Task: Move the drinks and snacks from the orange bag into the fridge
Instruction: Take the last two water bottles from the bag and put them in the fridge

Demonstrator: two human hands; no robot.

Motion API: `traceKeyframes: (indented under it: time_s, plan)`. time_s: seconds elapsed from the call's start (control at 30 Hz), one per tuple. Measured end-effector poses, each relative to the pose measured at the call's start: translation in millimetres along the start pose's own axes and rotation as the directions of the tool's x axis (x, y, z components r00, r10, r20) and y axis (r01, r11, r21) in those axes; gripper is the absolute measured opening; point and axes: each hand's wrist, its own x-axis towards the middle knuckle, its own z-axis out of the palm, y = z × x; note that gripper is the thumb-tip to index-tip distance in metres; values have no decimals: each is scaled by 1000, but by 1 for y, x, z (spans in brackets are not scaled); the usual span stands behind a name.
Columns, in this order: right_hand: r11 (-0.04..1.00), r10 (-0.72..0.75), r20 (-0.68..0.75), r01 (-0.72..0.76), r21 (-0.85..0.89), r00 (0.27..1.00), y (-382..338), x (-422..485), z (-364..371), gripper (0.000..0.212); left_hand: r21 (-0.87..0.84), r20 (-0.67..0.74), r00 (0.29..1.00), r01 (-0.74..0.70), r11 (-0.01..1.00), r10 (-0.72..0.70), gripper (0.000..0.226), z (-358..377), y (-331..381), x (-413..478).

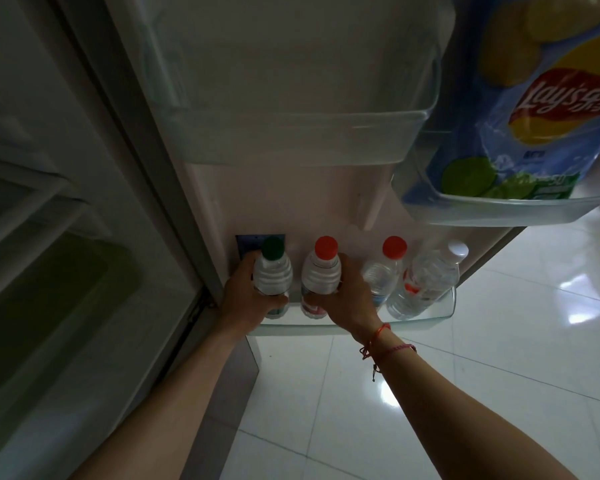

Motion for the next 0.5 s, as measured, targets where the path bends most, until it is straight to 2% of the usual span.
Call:
traceKeyframes:
  time_s: [0.5]
  plan:
    - [1000,21,-11,-21,-11,1000,5,0,3,67,-10,32,999,-2,1000,2,74,3,-3,2]
